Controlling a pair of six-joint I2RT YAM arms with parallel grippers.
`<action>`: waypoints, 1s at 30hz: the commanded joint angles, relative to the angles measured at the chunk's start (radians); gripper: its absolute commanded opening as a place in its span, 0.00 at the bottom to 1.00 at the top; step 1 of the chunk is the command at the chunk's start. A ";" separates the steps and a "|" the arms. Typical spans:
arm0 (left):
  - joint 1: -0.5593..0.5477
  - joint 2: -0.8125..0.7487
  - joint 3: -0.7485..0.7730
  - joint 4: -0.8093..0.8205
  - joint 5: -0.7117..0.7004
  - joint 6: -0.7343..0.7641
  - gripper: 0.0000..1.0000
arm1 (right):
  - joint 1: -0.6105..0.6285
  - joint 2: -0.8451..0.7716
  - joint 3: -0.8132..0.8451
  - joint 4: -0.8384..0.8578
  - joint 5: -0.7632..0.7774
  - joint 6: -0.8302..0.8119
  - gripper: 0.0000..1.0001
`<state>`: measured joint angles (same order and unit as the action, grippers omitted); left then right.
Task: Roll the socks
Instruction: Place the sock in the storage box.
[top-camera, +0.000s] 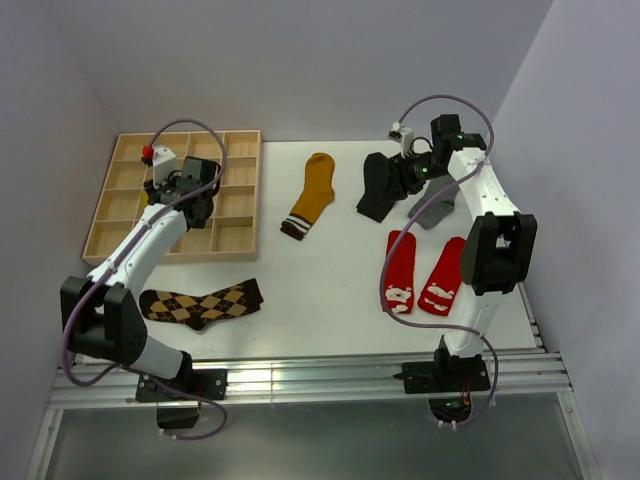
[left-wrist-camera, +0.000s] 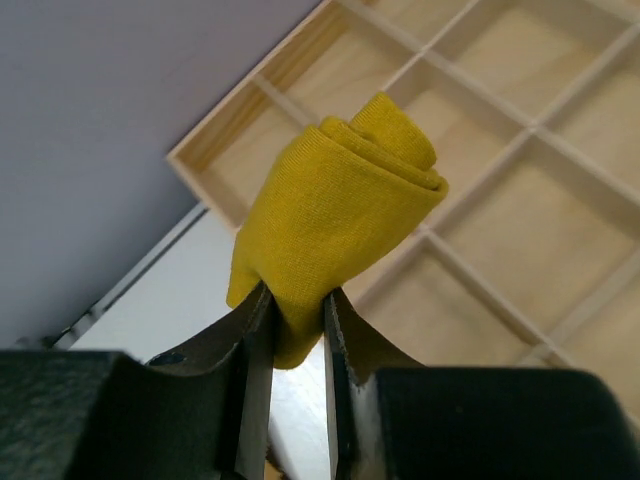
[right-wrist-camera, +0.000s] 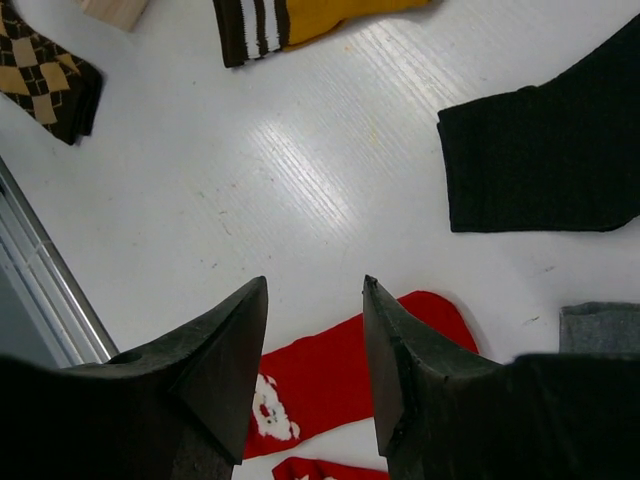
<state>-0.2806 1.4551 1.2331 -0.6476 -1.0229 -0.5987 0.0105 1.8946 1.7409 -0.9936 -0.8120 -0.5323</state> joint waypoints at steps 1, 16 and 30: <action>0.058 0.071 0.003 -0.135 -0.080 -0.084 0.00 | -0.003 -0.020 0.039 0.018 -0.013 -0.011 0.50; 0.222 0.333 -0.026 0.002 0.145 -0.029 0.00 | -0.003 -0.046 -0.075 0.044 0.008 -0.058 0.48; 0.278 0.478 0.000 0.019 0.581 -0.001 0.00 | -0.003 -0.077 -0.144 0.050 0.036 -0.087 0.47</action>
<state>0.0124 1.8603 1.2304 -0.6373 -0.6666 -0.5808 0.0105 1.8778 1.6081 -0.9627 -0.7876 -0.5980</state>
